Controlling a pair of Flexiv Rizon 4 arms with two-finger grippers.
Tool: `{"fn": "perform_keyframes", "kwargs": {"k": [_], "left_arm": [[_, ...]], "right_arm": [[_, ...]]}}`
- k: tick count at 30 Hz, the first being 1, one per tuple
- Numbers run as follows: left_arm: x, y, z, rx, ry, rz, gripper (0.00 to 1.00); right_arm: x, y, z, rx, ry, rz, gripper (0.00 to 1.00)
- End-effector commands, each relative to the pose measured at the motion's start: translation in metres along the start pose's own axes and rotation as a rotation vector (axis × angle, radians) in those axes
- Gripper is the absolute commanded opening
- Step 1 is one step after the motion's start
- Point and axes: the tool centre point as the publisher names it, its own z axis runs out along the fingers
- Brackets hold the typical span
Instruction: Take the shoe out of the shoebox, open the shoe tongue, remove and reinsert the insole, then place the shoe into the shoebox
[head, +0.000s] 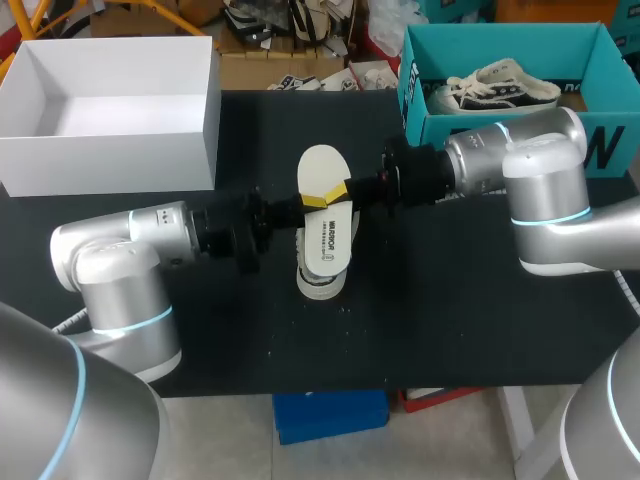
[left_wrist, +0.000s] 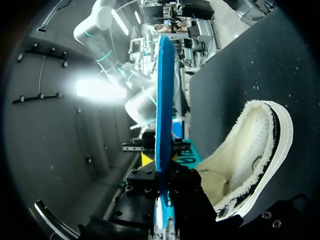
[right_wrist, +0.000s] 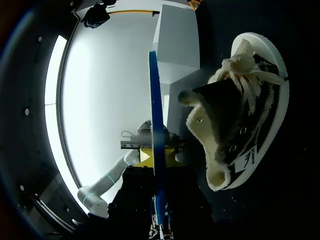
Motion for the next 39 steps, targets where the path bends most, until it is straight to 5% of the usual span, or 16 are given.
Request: {"fn": "perform_keyframes", "kwargs": {"k": [1, 2, 3, 18, 31, 39], "left_arm": [[0.000, -0.002, 0.002, 0.004, 0.008, 0.002, 0.00], [0.000, -0.002, 0.000, 0.008, 0.012, 0.001, 0.00], [-0.001, -0.003, -0.001, 0.012, 0.018, 0.003, 0.00], [-0.011, -0.053, -0.048, 0.079, 0.214, -0.126, 0.00], [-0.005, -0.106, -0.093, 0.151, 0.371, -0.261, 0.00], [-0.001, -0.120, -0.101, 0.193, 0.398, -0.259, 0.00]], "right_arm": [[0.001, 0.000, 0.002, 0.000, 0.000, 0.000, 0.15], [0.001, 0.000, 0.002, 0.000, 0.000, 0.000, 0.48], [0.001, 0.000, 0.001, -0.009, -0.006, 0.002, 1.00], [-0.001, -0.028, -0.038, -0.176, -0.127, 0.067, 1.00], [0.000, -0.084, -0.084, -0.394, -0.261, 0.150, 1.00], [0.010, -0.117, -0.104, -0.526, -0.319, 0.168, 1.00]]}}
